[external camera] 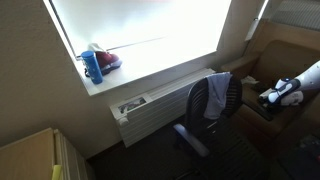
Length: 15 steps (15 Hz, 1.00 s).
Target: Hang the t-shirt on the backrest of the chair
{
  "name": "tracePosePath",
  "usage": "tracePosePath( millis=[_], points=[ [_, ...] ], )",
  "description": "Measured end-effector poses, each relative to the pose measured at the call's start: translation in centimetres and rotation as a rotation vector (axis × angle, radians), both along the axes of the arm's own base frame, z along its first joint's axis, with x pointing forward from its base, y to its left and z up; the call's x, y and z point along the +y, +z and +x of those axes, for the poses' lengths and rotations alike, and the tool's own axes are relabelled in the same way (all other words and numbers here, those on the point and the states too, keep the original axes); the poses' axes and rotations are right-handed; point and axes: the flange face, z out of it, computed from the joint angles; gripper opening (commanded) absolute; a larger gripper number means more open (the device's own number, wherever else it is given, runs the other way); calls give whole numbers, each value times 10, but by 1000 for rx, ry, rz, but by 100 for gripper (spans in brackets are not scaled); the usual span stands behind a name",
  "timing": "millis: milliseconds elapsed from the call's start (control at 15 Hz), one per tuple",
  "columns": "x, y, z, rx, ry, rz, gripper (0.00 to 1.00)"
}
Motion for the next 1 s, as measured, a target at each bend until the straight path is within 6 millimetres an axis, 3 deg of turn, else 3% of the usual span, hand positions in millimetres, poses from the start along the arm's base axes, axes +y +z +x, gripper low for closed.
tracePosePath(
  millis=[467,1000],
  points=[
    [5,-2,0,16,34,-2,2],
    [2,-1,1,13,31,-3,1]
  ],
)
